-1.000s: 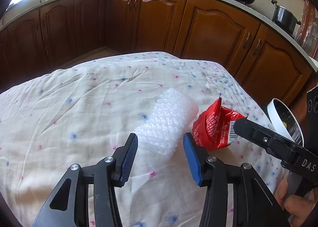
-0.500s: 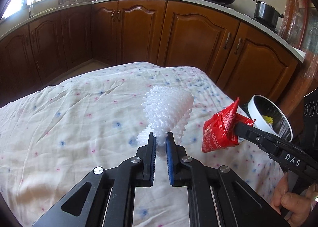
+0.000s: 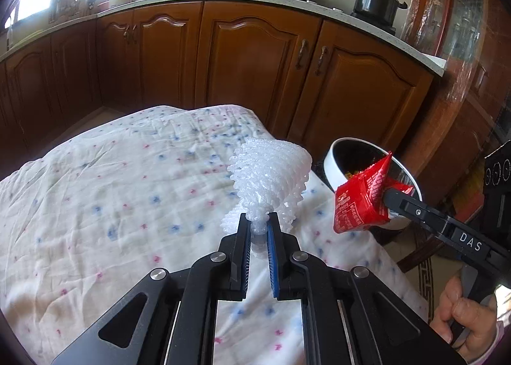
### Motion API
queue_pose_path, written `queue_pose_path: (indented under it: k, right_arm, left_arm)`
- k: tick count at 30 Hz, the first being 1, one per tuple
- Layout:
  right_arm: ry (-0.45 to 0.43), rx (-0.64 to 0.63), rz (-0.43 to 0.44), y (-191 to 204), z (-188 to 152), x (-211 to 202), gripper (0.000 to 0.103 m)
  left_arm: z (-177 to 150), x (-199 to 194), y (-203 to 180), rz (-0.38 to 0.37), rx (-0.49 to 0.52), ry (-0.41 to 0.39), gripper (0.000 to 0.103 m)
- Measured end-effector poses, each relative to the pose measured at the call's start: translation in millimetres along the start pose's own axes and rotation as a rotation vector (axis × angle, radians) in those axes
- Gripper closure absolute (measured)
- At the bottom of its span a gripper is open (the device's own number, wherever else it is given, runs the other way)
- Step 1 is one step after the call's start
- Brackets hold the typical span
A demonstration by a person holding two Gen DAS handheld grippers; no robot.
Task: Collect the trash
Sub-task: 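Carry the foam net and red bag over the bin and release both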
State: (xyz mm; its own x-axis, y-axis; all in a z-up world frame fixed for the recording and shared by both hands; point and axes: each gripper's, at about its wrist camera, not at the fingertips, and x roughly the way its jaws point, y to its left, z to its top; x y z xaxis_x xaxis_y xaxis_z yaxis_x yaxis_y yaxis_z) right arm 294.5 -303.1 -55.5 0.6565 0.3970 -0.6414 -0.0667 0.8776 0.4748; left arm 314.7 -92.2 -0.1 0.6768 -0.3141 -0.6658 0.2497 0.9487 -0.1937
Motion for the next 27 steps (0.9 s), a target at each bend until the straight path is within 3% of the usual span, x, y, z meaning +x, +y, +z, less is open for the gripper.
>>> queue_pose_path:
  k: [14, 27]
  right_arm:
    - [-0.111, 0.075, -0.125, -60, 9, -64, 0.086]
    - [-0.139, 0.097, -0.169, -87, 13, -79, 0.086]
  left_arm:
    - [18, 22, -60, -0.081, 0.093, 0.005, 0.095]
    - [32, 50, -98, -0.107, 0.15, 0.017, 0.095]
